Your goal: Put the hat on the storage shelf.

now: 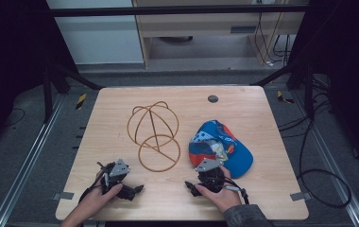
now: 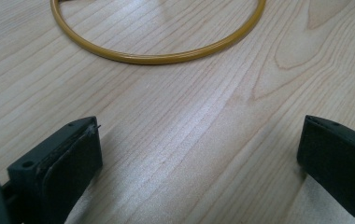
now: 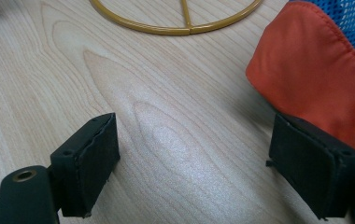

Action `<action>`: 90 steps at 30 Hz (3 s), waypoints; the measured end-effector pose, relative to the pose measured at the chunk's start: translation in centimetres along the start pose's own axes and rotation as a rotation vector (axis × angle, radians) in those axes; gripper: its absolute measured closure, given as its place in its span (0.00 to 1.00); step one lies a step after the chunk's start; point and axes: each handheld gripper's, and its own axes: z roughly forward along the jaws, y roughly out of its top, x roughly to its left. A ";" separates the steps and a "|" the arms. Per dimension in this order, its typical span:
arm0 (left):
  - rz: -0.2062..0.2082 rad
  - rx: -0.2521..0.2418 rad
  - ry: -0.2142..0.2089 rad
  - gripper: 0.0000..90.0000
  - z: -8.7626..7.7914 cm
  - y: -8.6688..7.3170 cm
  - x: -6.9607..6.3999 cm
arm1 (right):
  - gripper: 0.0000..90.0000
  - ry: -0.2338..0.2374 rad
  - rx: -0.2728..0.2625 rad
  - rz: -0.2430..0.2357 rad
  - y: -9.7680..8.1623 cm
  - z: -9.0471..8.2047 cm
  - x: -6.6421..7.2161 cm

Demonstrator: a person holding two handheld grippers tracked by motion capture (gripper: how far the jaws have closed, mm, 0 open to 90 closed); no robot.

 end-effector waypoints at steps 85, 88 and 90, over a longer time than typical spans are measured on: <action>-0.008 -0.005 0.005 0.00 0.0 0.0 -0.1 | 0.43 0.008 0.333 0.075 9.3 -6.7 -13.3; -0.008 -0.005 0.005 0.00 0.0 0.0 -0.1 | 0.45 0.015 0.337 0.063 9.4 -6.3 -13.1; -0.009 -0.005 0.005 0.00 0.0 0.0 -0.1 | 0.45 0.018 0.340 0.058 9.4 -6.1 -13.1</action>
